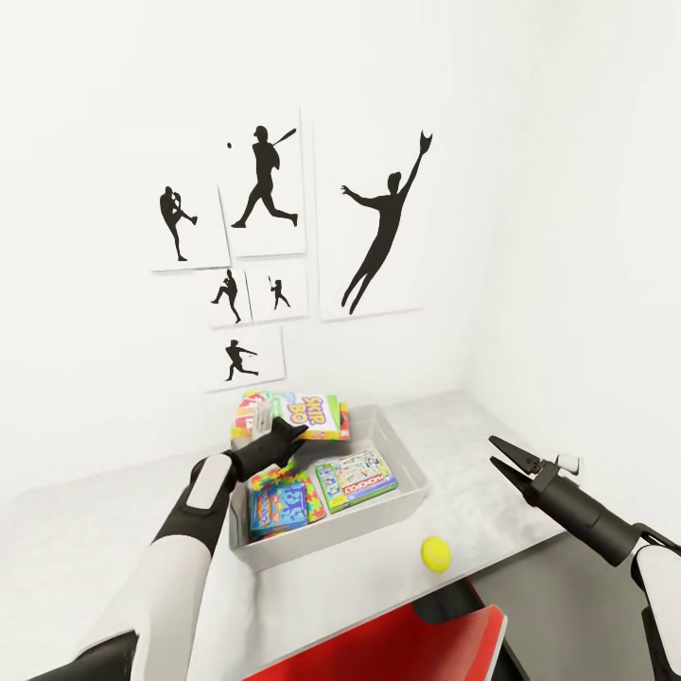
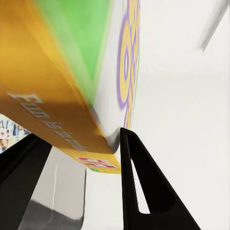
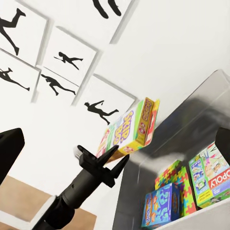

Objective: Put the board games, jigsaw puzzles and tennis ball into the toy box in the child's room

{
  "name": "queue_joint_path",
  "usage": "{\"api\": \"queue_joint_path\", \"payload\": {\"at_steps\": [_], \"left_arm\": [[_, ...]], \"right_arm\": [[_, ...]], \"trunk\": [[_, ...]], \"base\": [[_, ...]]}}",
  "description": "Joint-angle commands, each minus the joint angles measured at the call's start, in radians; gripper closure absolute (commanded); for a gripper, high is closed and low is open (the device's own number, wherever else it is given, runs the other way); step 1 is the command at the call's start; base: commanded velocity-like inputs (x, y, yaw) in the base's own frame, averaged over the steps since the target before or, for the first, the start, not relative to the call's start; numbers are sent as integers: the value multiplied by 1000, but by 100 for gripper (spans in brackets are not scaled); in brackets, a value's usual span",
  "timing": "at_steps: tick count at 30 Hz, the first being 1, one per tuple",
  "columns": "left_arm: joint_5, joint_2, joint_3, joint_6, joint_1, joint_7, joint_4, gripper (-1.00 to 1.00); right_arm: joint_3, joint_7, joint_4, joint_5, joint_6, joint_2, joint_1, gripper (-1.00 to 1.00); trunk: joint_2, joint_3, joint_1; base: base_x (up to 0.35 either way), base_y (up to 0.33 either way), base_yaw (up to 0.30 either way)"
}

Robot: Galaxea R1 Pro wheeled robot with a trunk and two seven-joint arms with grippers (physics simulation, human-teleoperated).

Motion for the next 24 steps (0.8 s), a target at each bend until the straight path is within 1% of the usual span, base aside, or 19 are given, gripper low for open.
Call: {"api": "queue_joint_path", "payload": {"at_steps": [1, 2, 5, 9, 12, 16, 18, 19, 21, 22, 24], "left_arm": [[-5, -1, -1, 8, -1, -6, 0, 100], [-5, -1, -10, 8, -1, -8, -1, 100], [-5, -1, -61, 10, -1, -12, -2, 100], [-4, -1, -93, 11, -1, -12, -3, 100], [-4, -1, -103, 10, -1, -12, -3, 100], [-3, -1, -106, 9, -1, -12, -2, 100], [7, -1, -107, 8, -1, -11, 1, 100], [14, -1, -107, 8, 0, -11, 3, 100], [62, -1, -107, 6, 1, -11, 7, 100], [76, -1, -107, 6, 2, -10, 7, 100], [124, -1, -108, 7, 4, 3, 9, 100]], "right_arm": [[-2, 5, 0, 3, 6, 0, -1, -100], [-2, 5, 0, 3, 6, 0, -1, -100], [-2, 5, 0, 3, 6, 0, -1, -100], [-2, 5, 0, 3, 6, 0, -1, -100], [-2, 5, 0, 3, 6, 0, -1, -100], [-2, 5, 0, 3, 6, 0, -1, -100], [-3, 5, 0, 3, 6, 0, -1, -100], [-3, 5, 0, 3, 6, 0, -1, -100], [-3, 5, 1, 4, 6, 0, -2, -100], [-3, 5, 1, 4, 6, 0, -2, -100], [-3, 5, 1, 4, 6, 0, -1, -100]], "trunk": [[-1, -2, 0], [-1, -2, 0], [-1, -2, 0], [-1, -2, 0], [-1, -2, 0], [-1, -2, 0], [-1, -2, 0], [-1, -2, 0], [-1, -2, 0], [-1, -2, 0], [-1, -2, 0]], "base": [[0, 0, 0], [0, 0, 0], [0, 0, 0], [0, 0, 0], [0, 0, 0], [0, 0, 0], [0, 0, 0], [0, 0, 0], [0, 0, 0], [0, 0, 0], [0, 0, 0]]}}
